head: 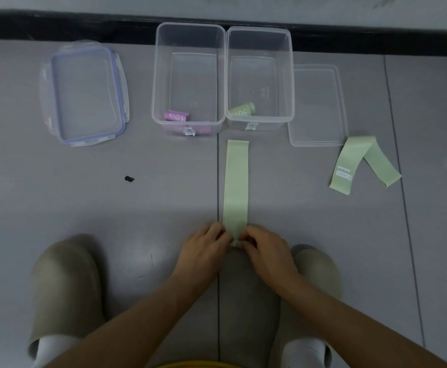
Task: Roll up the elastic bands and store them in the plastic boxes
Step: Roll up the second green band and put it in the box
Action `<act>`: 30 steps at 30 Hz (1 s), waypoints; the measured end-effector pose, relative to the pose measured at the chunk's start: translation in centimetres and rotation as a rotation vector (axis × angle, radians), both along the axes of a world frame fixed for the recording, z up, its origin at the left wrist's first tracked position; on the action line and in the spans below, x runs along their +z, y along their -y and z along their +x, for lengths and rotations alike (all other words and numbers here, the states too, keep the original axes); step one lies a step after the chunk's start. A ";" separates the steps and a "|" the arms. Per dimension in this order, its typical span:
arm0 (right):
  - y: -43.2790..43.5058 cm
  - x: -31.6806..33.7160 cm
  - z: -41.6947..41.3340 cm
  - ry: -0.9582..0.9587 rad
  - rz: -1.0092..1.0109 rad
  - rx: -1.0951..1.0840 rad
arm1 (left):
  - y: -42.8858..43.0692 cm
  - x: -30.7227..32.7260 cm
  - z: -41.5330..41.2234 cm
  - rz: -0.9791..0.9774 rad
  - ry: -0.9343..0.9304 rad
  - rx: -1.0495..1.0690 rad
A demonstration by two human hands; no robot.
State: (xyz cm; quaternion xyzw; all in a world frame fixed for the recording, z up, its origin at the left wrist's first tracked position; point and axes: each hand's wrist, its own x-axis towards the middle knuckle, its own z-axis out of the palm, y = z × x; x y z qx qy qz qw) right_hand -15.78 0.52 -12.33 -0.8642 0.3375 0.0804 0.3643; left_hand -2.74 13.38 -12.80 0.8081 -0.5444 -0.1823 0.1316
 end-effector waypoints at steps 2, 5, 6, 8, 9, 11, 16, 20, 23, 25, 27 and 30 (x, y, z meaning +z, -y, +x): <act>0.0 0.1 -0.1 0.021 -0.017 0.007 | 0.3 0.1 0.2 0.003 -0.029 0.022; -0.6 0.1 -0.5 0.040 -0.042 0.033 | 0.4 0.4 0.0 0.009 -0.079 0.072; -0.7 0.0 -0.5 0.036 -0.049 0.043 | 0.4 0.4 -0.1 0.015 -0.085 0.094; -0.7 0.0 -0.5 0.031 -0.063 0.054 | 0.4 0.4 -0.2 0.026 -0.109 0.140; -0.6 -0.1 -0.5 0.032 -0.073 0.058 | 0.5 0.4 -0.2 0.026 -0.122 0.158; -0.4 -0.1 -0.3 0.027 -0.108 0.089 | 0.7 0.4 0.1 0.022 -0.134 0.174; 0.4 -0.3 0.0 -0.010 -0.197 0.178 | 1.5 0.4 0.5 0.021 -0.127 0.204; 0.6 -0.1 0.4 0.020 -0.187 0.137 | 1.8 0.4 0.4 0.004 -0.117 0.226; 0.6 -0.1 0.5 0.017 -0.158 0.099 | 2.0 0.4 0.4 -0.015 -0.114 0.219; 0.5 -0.1 0.4 0.025 -0.120 0.067 | 1.8 0.6 0.4 -0.031 -0.104 0.205; 0.6 -0.1 0.5 0.033 -0.097 0.051 | 1.5 0.6 0.5 -0.050 -0.090 0.171; 0.8 -0.3 0.7 0.039 -0.069 0.016 | 1.4 0.7 0.7 -0.067 -0.065 0.120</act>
